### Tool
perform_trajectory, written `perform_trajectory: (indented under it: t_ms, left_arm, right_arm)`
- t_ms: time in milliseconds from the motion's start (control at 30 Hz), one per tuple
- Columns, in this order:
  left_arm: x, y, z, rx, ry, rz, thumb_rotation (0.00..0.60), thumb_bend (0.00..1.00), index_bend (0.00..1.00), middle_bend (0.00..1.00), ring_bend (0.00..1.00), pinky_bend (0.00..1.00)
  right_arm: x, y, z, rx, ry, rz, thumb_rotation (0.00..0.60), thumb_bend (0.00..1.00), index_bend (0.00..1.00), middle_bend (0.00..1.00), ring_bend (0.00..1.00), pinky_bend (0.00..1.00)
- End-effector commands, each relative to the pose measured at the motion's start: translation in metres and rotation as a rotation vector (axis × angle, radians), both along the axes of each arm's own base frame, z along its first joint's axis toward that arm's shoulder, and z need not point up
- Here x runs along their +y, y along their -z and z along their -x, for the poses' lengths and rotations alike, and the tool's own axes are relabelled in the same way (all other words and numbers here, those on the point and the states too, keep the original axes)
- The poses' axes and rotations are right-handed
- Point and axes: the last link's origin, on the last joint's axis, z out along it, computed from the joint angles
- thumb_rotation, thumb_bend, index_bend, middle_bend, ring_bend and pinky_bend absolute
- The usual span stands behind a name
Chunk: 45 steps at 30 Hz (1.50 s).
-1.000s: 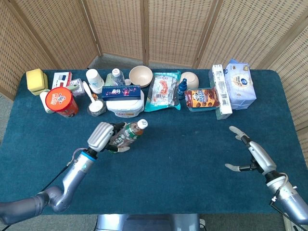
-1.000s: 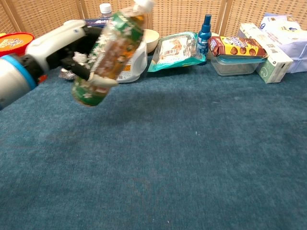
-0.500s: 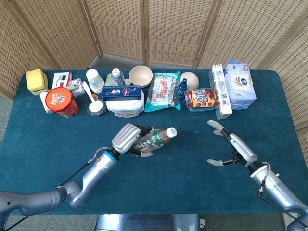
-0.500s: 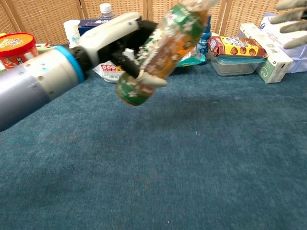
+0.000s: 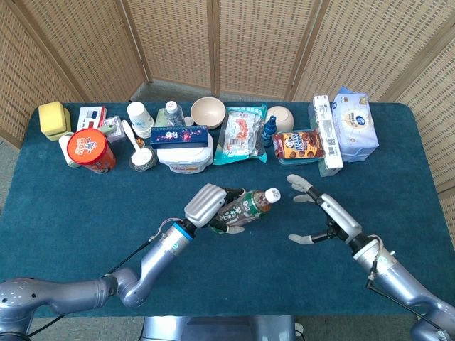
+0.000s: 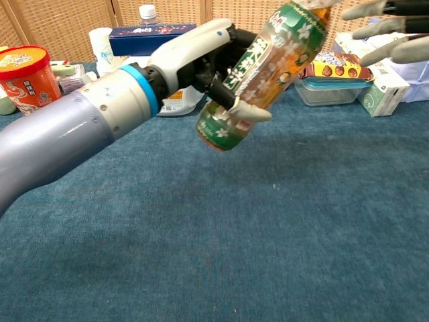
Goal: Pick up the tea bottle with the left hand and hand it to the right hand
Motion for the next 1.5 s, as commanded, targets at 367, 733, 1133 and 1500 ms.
perform_trajectory:
  t_ms: [367,733,1133,1500]
  left_arm:
    - [-0.001,0.009,-0.02,-0.015,0.008,0.032,0.6,0.03,0.58,0.6,0.6,0.7]
    - [-0.005,0.012,-0.034,-0.091,0.009,0.021,0.6,0.03,0.58,0.6,0.6,0.7]
    - [-0.007,0.012,-0.041,-0.14,-0.006,0.032,0.6,0.03,0.58,0.6,0.6,0.7]
    - [-0.01,0.016,-0.045,-0.173,-0.038,0.084,0.6,0.03,0.58,0.6,0.6,0.7]
  right_arm:
    - [-0.003,0.007,-0.021,-0.03,-0.023,-0.015,0.6,0.0,0.0,0.17,0.23,0.47]
    - [0.001,0.017,-0.041,-0.083,-0.008,-0.055,0.6,0.01,0.0,0.25,0.29,0.51]
    - [0.002,0.022,-0.052,-0.131,0.01,-0.021,0.6,0.03,0.06,0.32,0.33,0.52]
    - [0.005,0.033,-0.053,-0.155,0.054,-0.019,0.6,0.15,0.15,0.38,0.38,0.57]
